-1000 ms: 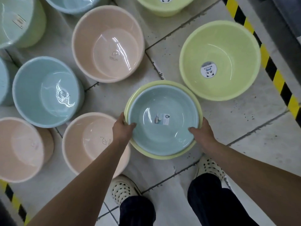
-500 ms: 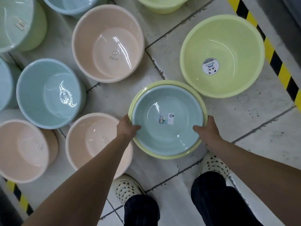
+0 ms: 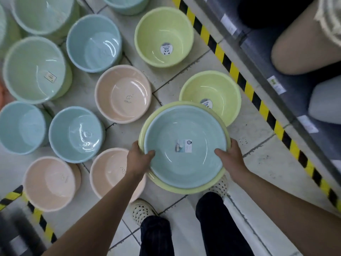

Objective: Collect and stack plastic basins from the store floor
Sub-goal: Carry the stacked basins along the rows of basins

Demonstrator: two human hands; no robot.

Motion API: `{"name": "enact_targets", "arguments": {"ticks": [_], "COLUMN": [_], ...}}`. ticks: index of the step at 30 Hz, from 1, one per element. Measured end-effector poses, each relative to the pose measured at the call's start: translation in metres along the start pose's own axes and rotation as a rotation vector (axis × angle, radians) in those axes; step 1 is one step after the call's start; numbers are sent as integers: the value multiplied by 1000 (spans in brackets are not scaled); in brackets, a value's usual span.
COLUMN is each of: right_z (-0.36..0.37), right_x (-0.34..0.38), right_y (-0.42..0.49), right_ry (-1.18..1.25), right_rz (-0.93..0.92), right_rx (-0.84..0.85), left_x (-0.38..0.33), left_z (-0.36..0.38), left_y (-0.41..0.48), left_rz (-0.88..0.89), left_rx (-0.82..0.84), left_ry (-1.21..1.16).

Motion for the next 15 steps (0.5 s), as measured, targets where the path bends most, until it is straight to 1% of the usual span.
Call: {"name": "enact_targets", "arguments": {"ticks": [3, 7, 11, 15], "right_z": [-30, -65, -96, -118], "right_x": [38, 85, 118, 138], "right_y": [-28, -57, -74, -75], "right_ry": [33, 18, 1, -9], "right_rz": [-50, -129, -153, -147], "right_rx": [16, 34, 17, -8], "left_x": [-61, -124, -164, -178], "left_z": [-12, -23, -20, -8], "left_y": [-17, -30, -35, -28], "left_rz": [80, 124, 147, 123], "left_rx": [-24, -40, -9, 24], "left_ry": [-31, -67, -63, -67]}}
Point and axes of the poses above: each hand's wrist, its own y-axis towards the middle knuckle, its own z-axis out of the palm, x = y × z, the point moved 10 cm from there along y, towards the middle knuckle, and after that the axes turned 14 degrees about z, right-handed, at the moved point
